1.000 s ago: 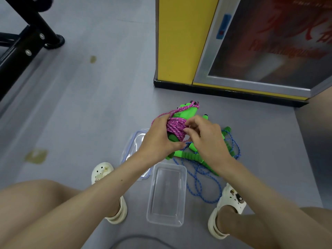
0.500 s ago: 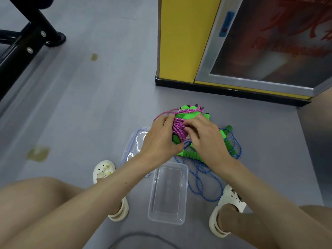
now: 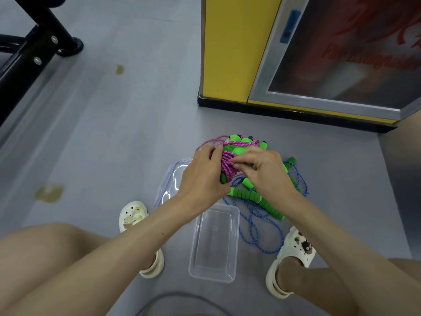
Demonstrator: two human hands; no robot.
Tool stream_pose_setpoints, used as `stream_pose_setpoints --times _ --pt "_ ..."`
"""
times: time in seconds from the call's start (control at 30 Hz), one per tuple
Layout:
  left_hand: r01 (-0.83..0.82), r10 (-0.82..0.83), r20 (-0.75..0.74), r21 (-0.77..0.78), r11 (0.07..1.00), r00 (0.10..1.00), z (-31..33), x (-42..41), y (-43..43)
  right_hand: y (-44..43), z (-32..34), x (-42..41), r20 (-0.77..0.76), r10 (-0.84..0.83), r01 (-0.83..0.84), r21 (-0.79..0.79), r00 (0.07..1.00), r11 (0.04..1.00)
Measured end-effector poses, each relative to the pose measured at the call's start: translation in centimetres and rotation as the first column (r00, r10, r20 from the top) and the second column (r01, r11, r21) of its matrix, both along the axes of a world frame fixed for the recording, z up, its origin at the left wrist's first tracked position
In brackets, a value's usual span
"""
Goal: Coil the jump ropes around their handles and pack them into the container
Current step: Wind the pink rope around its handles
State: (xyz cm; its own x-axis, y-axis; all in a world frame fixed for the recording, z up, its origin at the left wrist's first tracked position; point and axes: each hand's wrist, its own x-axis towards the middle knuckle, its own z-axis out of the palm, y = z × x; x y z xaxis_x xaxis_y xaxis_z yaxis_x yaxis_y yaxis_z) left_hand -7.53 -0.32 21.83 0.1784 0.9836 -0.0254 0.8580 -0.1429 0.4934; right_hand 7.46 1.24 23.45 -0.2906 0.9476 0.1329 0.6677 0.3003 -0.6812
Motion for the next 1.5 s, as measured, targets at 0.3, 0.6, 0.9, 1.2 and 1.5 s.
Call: stream_pose_setpoints --times 0.3,0.6,0.9,1.2,1.5 --pt "0.048 -0.043 -0.111 0.046 0.998 0.993 0.1 0.2 -0.1 -0.2 0.2 -0.3 -0.004 -0.092 0.092 -0.077 0.996 0.993" --pt "0.008 -0.007 -0.023 0.050 0.999 1.000 0.3 0.6 0.3 -0.9 -0.5 -1.0 -0.031 -0.203 0.205 0.135 0.979 0.969" --pt "-0.008 0.010 -0.023 0.052 0.999 1.000 0.3 1.0 0.1 -1.1 -0.6 -1.5 0.118 -0.191 0.173 0.148 0.975 0.974" --pt "0.035 -0.030 -0.037 0.153 0.988 0.999 -0.8 0.7 -0.5 -0.2 0.6 -1.6 0.284 -0.118 0.151 -0.100 0.952 0.983" --pt "0.083 -0.082 -0.014 0.103 0.991 0.997 -1.4 0.3 -0.8 0.3 0.7 -0.9 0.295 -0.036 0.106 -0.224 0.955 0.969"
